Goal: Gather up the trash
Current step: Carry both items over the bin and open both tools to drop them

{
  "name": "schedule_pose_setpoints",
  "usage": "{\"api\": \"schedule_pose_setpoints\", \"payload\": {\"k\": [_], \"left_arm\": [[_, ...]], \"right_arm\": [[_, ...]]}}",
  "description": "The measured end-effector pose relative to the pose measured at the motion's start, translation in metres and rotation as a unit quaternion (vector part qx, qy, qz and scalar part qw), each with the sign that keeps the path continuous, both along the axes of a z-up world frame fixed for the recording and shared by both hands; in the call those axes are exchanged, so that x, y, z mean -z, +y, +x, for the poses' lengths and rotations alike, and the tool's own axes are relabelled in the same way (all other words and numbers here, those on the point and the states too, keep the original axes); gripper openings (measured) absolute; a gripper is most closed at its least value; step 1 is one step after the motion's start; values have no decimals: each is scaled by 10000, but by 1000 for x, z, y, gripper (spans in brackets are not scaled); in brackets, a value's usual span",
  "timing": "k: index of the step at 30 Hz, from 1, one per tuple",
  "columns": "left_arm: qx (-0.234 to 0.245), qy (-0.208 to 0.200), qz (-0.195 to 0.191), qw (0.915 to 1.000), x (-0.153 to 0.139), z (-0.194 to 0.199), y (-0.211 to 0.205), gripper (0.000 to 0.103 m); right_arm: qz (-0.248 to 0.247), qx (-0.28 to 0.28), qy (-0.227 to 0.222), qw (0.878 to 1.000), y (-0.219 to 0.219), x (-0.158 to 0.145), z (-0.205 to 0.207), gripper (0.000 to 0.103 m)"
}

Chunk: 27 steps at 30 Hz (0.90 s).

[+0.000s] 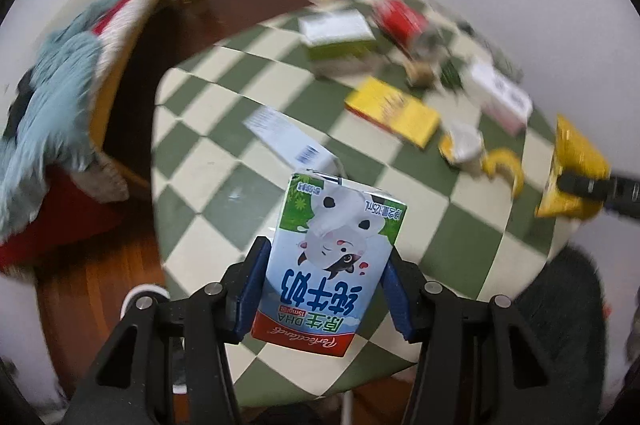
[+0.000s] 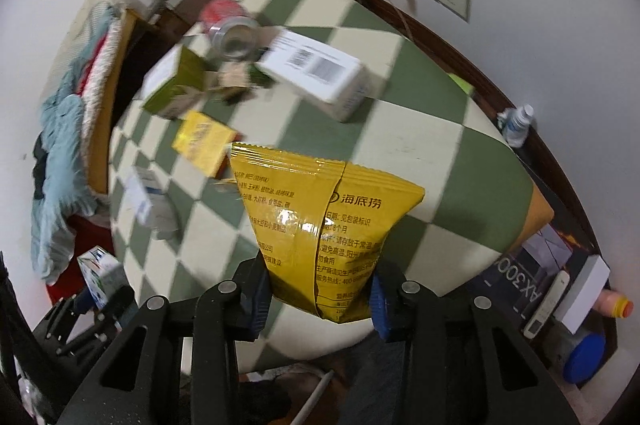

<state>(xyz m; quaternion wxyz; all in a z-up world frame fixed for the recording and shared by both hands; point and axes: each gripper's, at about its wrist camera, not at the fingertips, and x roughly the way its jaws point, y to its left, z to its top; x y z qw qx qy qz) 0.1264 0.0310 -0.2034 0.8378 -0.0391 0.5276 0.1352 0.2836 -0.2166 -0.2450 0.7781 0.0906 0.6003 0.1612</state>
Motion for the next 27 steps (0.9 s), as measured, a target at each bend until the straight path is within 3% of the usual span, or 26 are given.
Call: {"api": "schedule_pose_setpoints", "payload": {"k": [8, 13, 17, 22, 27], "left_arm": [[-991, -710, -155, 9924, -49, -34, 63, 50], [-1555, -955, -269, 9828, -64, -77, 114, 50], [-2039, -1009, -442, 9728, -61, -120, 157, 50], [-2895, -775, -877, 9500, -21, -182, 224, 50], [-3697, -480, -1658, 9130, 51, -237, 293, 50]], "right_arm": [[440, -732, -432, 9954, 67, -54, -32, 41], [711, -1349, -497, 9870, 129, -73, -64, 41], [875, -1973, -363, 9757, 194, -71, -98, 41], [883, -2867, 18, 9539, 288, -41, -151, 41], [567, -3656, 505, 9277, 387, 21, -204, 41]]}}
